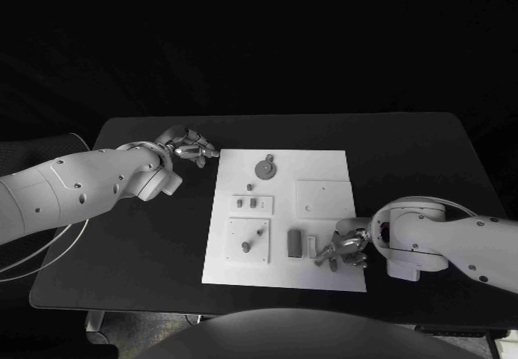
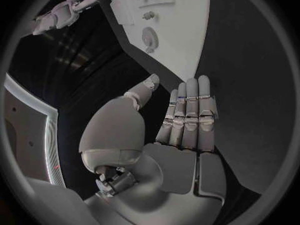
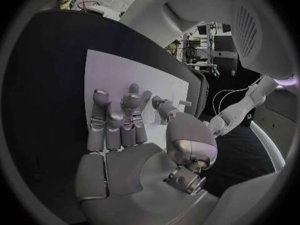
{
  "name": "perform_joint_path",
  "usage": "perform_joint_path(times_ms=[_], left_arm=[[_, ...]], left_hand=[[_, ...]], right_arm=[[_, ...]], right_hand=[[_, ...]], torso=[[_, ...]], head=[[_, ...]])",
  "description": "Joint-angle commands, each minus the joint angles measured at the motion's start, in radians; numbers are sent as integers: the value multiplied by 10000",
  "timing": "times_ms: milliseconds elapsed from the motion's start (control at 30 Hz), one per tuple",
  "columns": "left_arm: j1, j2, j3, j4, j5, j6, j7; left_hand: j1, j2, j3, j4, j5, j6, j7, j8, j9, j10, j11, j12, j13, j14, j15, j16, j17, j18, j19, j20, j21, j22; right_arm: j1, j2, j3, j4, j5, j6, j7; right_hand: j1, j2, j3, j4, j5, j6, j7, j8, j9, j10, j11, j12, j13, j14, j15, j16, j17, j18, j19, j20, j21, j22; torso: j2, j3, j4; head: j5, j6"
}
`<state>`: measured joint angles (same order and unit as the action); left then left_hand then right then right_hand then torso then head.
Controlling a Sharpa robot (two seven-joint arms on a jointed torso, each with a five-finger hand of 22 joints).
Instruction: Assemble the parts on the task board
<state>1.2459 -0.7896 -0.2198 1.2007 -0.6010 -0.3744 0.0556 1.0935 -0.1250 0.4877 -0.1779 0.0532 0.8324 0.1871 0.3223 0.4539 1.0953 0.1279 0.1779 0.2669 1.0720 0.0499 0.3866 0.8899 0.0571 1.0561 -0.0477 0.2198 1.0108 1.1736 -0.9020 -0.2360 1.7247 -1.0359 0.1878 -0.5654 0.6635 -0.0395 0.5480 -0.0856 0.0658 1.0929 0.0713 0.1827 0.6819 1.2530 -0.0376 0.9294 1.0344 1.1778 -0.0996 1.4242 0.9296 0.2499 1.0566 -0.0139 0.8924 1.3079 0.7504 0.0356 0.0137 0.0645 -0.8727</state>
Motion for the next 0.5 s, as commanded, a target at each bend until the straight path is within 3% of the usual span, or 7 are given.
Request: perform_joint_path(times_ms=[33,300,500], left_arm=[[7,1,5,18,-11,108,28],[7,1,4,17,-11,129,-14],[7,4,4,26,-11,132,-12]], left_hand=[[-97,-27,-10,64,14,-48,-27,46,-17,-10,22,-37,13,34,0,-39,16,161,53,-14,-42,15],[-97,-21,-8,69,14,-48,-27,47,-18,-11,22,-39,14,35,1,-44,20,161,54,-14,-44,18],[-97,-16,-6,72,14,-49,-27,48,-19,-11,22,-40,14,36,1,-48,24,161,54,-14,-45,19]], right_arm=[[-32,34,-27,-76,-457,-591,59],[-32,165,-25,-105,-665,-1045,117],[-31,363,-24,-301,-1062,-1007,101]], right_hand=[[-8,-90,53,-46,-40,-70,34,-77,-25,40,2,48,15,70,-2,58,14,119,61,17,62,66],[10,-96,96,-105,-25,-140,60,-109,-68,38,27,52,31,71,-24,46,22,119,72,4,62,64],[37,-95,122,-162,-13,-154,68,-111,-85,38,37,56,41,75,-38,41,27,119,82,-2,64,63]], torso=[[-1,0,-3],[0,5,-7],[-1,0,-5]], head=[[14,1],[26,1],[13,1]])
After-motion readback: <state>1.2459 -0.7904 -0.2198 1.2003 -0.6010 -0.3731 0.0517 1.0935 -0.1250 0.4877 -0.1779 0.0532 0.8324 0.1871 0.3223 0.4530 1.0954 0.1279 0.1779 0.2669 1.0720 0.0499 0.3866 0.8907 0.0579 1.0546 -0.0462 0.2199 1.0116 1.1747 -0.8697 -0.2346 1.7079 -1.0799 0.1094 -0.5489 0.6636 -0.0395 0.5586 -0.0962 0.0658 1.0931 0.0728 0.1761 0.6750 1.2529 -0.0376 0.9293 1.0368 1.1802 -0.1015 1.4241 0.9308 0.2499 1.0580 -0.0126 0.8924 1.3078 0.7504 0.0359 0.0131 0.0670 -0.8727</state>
